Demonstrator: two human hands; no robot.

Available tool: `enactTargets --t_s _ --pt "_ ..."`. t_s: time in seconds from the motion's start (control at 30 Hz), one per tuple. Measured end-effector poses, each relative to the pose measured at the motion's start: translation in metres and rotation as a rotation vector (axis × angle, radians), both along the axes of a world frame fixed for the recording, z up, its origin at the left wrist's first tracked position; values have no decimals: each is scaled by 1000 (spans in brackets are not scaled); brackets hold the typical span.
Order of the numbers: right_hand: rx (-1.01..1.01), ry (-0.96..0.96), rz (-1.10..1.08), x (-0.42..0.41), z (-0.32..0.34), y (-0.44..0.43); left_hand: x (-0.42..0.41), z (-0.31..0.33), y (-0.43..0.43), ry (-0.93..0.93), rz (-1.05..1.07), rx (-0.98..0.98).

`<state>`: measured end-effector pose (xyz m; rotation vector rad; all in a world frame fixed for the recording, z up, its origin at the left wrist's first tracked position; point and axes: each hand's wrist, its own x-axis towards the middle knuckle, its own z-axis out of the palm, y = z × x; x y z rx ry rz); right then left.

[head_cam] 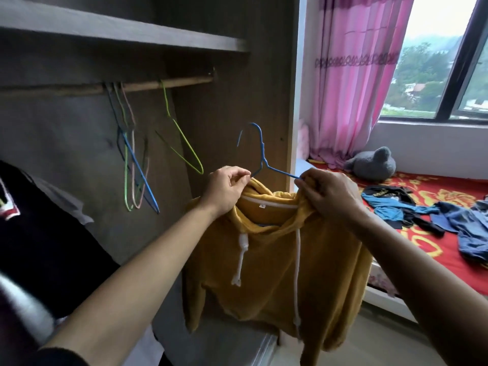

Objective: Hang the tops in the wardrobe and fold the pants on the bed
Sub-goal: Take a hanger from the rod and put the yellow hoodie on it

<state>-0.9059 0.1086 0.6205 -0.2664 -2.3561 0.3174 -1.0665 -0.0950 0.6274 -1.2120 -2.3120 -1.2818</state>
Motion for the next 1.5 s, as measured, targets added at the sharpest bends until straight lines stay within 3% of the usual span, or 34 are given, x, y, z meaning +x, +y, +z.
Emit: enactTargets --t_s 0.13,0.27,0.43,0.63,0.97,1.17,1.5 --pt "7 3 -205 -11 16 1 -20 26 -13 196 171 -135" --pt "14 2 -274 -42 26 13 -51 41 -26 319 291 -262" --pt "-56 0 -256 -104 41 16 -89 62 -28 487 513 -414" --pt "-111 56 -152 -200 72 26 -155 105 -6 535 724 -557" --pt "-166 156 134 -349 118 37 -260 133 10 591 1061 -585" --pt "-93 -219 159 -414 76 35 -286 122 7 704 1106 -540" --pt "-84 -5 246 -428 34 29 -290 119 7 717 1134 -523"
